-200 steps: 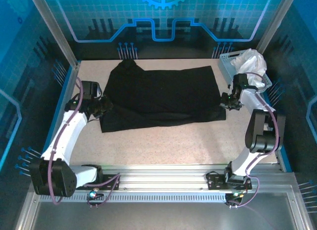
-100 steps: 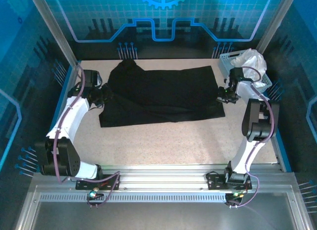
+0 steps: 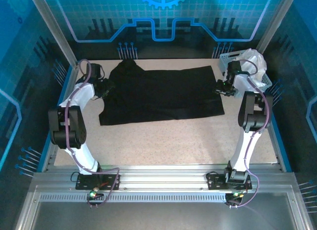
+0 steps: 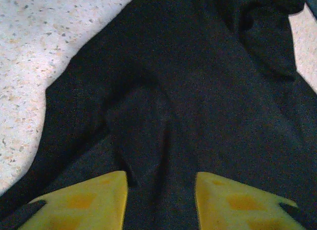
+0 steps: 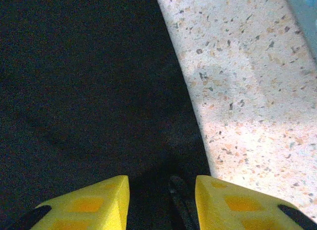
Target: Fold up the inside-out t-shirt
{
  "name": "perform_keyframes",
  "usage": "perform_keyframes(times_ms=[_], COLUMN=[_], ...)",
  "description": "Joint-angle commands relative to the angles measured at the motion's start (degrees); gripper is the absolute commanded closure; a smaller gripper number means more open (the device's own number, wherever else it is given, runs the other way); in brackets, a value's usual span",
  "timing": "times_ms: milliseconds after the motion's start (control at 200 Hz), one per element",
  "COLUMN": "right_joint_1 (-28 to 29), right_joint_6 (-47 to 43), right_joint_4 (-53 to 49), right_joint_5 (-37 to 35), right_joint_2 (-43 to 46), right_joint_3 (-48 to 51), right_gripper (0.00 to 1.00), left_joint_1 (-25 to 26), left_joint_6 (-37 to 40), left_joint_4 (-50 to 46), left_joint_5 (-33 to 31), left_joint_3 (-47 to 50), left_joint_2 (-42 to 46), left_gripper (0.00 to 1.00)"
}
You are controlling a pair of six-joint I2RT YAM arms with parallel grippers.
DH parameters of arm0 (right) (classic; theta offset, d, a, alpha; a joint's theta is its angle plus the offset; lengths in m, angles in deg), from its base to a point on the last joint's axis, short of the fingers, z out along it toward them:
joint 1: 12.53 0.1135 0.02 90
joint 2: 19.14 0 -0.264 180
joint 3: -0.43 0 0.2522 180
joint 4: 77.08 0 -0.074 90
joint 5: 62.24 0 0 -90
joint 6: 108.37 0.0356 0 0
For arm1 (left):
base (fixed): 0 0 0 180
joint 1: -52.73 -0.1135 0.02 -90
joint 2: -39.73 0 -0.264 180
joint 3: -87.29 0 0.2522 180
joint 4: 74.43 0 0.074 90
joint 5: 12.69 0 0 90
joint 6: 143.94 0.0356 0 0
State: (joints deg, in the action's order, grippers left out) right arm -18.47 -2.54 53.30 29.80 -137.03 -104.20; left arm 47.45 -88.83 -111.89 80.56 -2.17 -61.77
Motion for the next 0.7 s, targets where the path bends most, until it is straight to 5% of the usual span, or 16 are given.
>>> perform_keyframes(times_ms=[0, 140, 295, 695], right_joint_1=[2.8, 8.4, 11.3, 11.3], right_joint_6=[-0.5, -0.5, -2.0, -2.3], right_joint_4=[0.6, 2.3, 1.1, -3.0], right_joint_5=[-0.5, 0.3, 0.0, -2.6], right_joint_2=[8.7, 12.4, 8.0, -5.5], right_joint_3=[6.4, 14.1, 12.1, -4.9], right_gripper=[0.59, 0.56, 0.57, 0.61], left_joint_1=[-0.1, 2.8, 6.5, 6.2], left_joint_6=[-1.7, -5.2, -5.0, -1.3], left_joint_4=[4.5, 12.8, 16.9, 20.3], left_joint_5=[-1.1, 1.9, 4.8, 1.3], left_joint_3=[5.6, 19.8, 28.3, 32.1], left_joint_2=[8.2, 17.8, 19.9, 14.9], left_gripper=[0.48, 0.41, 0.40, 0.39])
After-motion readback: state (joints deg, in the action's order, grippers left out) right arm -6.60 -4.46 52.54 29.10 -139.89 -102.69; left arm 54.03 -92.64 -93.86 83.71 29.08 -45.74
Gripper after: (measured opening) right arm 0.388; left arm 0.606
